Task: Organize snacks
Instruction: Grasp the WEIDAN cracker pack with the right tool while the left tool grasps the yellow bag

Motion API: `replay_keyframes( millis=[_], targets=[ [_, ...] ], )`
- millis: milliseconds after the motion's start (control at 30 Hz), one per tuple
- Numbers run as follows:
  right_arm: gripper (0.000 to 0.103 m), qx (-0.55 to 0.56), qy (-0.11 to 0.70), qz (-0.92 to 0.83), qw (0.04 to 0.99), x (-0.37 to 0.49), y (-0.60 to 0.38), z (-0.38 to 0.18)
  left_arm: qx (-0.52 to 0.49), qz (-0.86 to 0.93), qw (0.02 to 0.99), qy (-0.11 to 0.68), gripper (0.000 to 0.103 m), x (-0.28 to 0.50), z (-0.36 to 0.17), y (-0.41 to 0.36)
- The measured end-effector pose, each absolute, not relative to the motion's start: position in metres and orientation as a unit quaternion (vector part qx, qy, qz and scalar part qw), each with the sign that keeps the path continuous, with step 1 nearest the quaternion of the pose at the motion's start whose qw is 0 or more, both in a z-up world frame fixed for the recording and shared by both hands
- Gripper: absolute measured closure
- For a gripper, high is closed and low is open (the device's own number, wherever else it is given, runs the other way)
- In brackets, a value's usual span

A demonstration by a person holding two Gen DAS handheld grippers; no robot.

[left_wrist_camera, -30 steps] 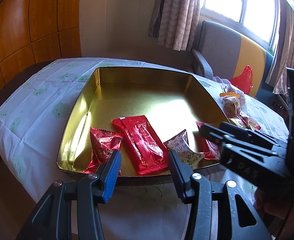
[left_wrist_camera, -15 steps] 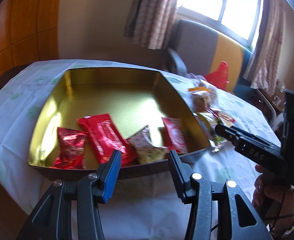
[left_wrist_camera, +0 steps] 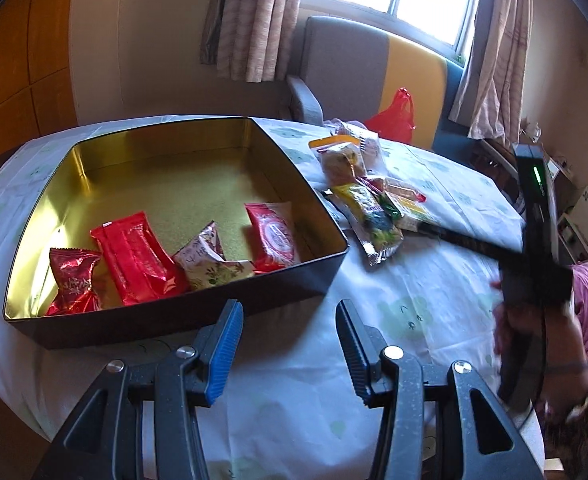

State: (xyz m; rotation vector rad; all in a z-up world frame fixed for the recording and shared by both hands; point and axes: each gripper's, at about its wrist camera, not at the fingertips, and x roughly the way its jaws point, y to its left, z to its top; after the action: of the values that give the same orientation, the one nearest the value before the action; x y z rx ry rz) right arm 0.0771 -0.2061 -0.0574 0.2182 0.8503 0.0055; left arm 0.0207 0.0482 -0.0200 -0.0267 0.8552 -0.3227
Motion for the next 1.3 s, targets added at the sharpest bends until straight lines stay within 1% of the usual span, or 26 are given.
replay_keyframes(
  millis=[33,67,100,200,367,533,667,800,967,1100,1300],
  targets=[
    [0.043,0.110,0.405,-0.002,0.908,0.084,-0.209,-0.053,-0.011,-0.155,0.897,0.413,0.054,0.020,-0.020,0.047],
    [0.039,0.116,0.399,-0.011,0.910,0.093,-0.212,-0.048,-0.011,-0.155,0.897,0.414,0.054,0.020,-0.019,0.047],
    [0.037,0.120,0.394,-0.023,0.911,0.101,-0.212,-0.045,-0.011,-0.155,0.897,0.413,0.054,0.019,-0.018,0.047],
    [0.036,0.126,0.393,-0.053,0.909,0.131,-0.211,-0.038,-0.009,-0.151,0.898,0.414,0.054,0.016,-0.017,0.047],
    [0.035,0.100,0.440,-0.090,0.888,0.167,-0.203,-0.056,-0.004,-0.148,0.897,0.416,0.054,0.014,-0.018,0.047],
    [0.034,0.054,0.423,-0.078,0.901,0.139,-0.203,-0.056,-0.006,-0.149,0.896,0.418,0.054,0.015,-0.020,0.046],
    [0.032,0.037,0.425,-0.088,0.900,0.107,-0.230,-0.059,-0.003,-0.154,0.896,0.418,0.054,0.014,-0.020,0.041],
    [0.032,0.059,0.416,-0.129,0.898,0.077,-0.278,-0.055,-0.004,-0.160,0.894,0.419,0.054,0.013,-0.023,0.036],
    [0.029,0.145,0.413,-0.132,0.889,0.054,-0.315,-0.052,0.001,-0.167,0.889,0.426,0.054,0.013,-0.026,0.025],
    [0.029,0.200,0.418,-0.101,0.881,0.063,-0.301,-0.053,0.010,-0.167,0.890,0.425,0.054,0.009,-0.024,0.022],
    [0.029,0.184,0.435,-0.115,0.874,0.100,-0.246,-0.059,0.011,-0.157,0.893,0.421,0.054,0.010,-0.017,0.025]
  ],
)
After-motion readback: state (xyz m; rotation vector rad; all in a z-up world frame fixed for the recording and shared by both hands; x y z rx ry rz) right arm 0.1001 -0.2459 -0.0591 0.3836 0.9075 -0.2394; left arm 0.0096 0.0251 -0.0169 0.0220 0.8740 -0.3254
